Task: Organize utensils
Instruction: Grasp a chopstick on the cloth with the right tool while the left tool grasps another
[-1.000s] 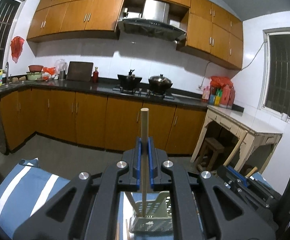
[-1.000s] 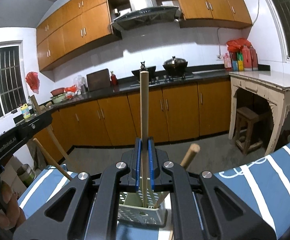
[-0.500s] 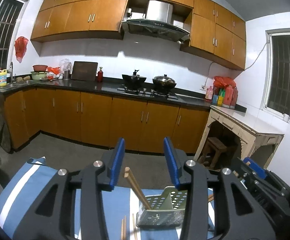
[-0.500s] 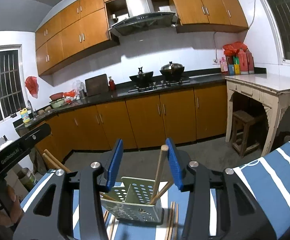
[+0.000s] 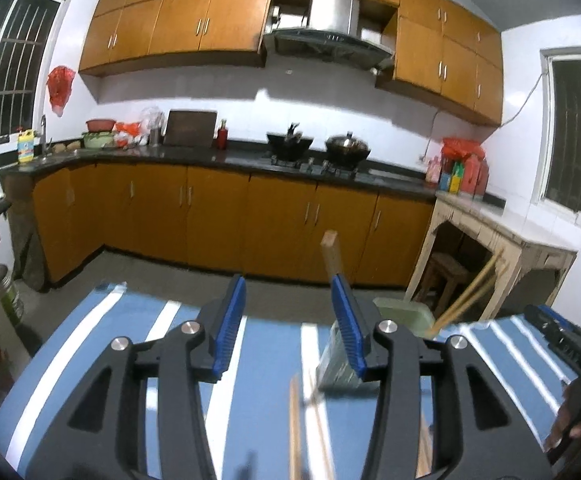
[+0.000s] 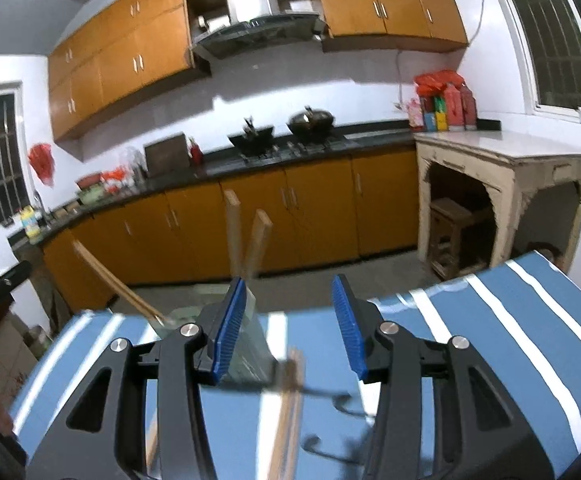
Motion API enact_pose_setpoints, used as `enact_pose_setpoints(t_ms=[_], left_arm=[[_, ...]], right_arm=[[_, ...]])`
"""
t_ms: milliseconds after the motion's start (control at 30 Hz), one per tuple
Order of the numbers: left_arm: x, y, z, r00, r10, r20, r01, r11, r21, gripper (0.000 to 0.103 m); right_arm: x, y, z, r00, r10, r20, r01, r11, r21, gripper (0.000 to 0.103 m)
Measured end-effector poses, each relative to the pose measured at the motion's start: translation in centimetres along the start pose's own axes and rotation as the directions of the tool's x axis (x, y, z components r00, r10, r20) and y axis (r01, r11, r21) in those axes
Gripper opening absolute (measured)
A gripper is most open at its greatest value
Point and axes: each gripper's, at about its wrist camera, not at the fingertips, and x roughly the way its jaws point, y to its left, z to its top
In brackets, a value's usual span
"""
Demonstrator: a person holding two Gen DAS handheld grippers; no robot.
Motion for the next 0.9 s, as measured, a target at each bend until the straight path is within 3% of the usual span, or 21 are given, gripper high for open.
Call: enact_pose_setpoints(t_ms=[200,400,633,767,900], left_arm=[[1.9,1.8,-6.4,0.989,0.039,-0.14,-0.037,0.999,0.022,0.045],[3.6,2.7,-12.4,0.96,0.028,-0.279,-0.024,1.0,0.017,0.044],[4.3,1.7,-15.3,0.934,-0.008,-0.357,0.021,0.999,0.033,0.041],[4.6,1.4,-15.8,0.924,-0.036,-0.38,0.049,0.999,0.023,0.041],[4.8,1.0,-16.2,0.91,-0.069,-0.41,0.087,0.996,0.026,0.04]], right_arm=[[3.2,-1.7,-6.7,0.982,-0.009,-0.189,0.017,0.999,0.041,0.046],[5.6,-0.5,-12.3,0.939,0.048,-0.341,-0.038,0.999,0.039,0.025],[7.1,0.8,-14.5,0.912,0.038,-0.408,-0.046,0.999,-0.01,0.023],[7.4,0.2,-14.8,0.902,0.013,-0.431,-0.02,1.0,-0.011,0.009],[7.4,-0.6,-14.7,0.903,-0.042,-0.428,0.03,0.999,-0.033,0.008]])
